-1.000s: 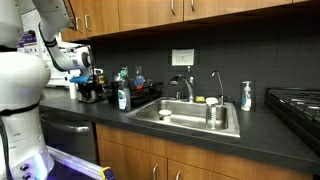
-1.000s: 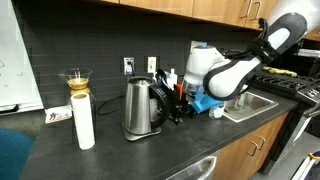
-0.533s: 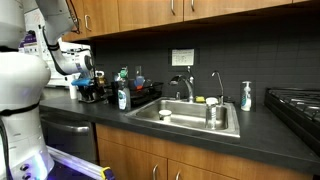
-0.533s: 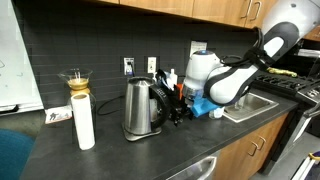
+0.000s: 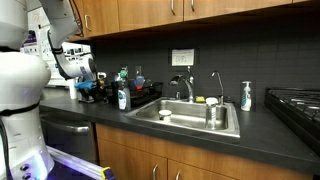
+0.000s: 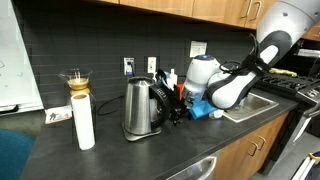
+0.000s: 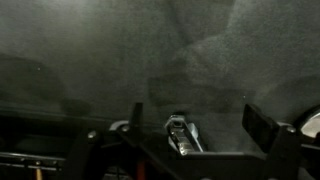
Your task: Remove the safety knife from the dish rack
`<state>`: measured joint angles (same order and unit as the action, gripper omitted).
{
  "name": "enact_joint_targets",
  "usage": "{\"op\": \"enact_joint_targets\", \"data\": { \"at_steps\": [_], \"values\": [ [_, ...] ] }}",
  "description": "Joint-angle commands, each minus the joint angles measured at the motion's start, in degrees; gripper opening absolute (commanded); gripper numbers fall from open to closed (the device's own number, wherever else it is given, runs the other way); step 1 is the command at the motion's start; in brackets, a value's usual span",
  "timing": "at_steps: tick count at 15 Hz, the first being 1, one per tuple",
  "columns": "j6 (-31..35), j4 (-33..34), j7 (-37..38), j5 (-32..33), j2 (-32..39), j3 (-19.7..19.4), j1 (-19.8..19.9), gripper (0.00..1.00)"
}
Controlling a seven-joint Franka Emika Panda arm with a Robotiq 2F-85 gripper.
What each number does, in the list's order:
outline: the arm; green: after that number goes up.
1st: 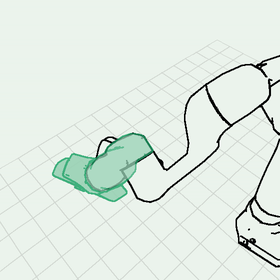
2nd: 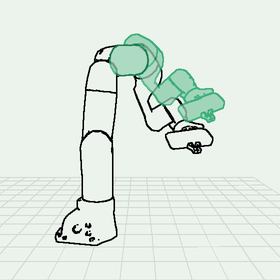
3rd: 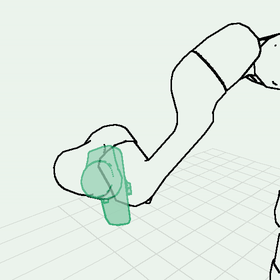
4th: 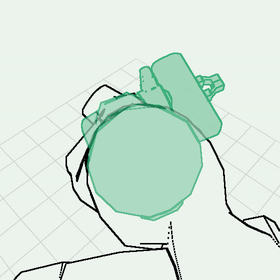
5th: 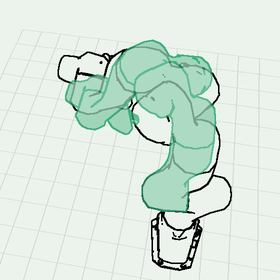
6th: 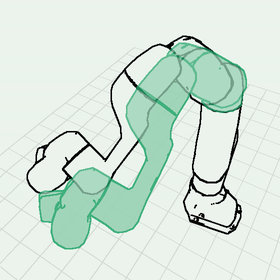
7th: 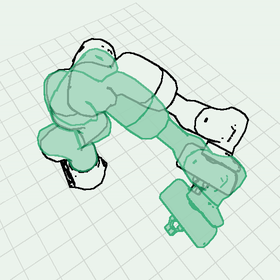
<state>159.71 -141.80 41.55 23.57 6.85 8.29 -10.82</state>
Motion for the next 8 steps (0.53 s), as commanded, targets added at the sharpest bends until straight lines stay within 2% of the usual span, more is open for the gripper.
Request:
{"op": "enact_joint_targets", "data": {
  "at_steps": [1,8],
  "values": [
    [2.34,0.85,3.26,3.51,1.44,-1.53,-0.15,1.0],
    [5.65,2.11,4.64,5.17,3.75,-3.06,-0.34,1.0]
  ]
}}
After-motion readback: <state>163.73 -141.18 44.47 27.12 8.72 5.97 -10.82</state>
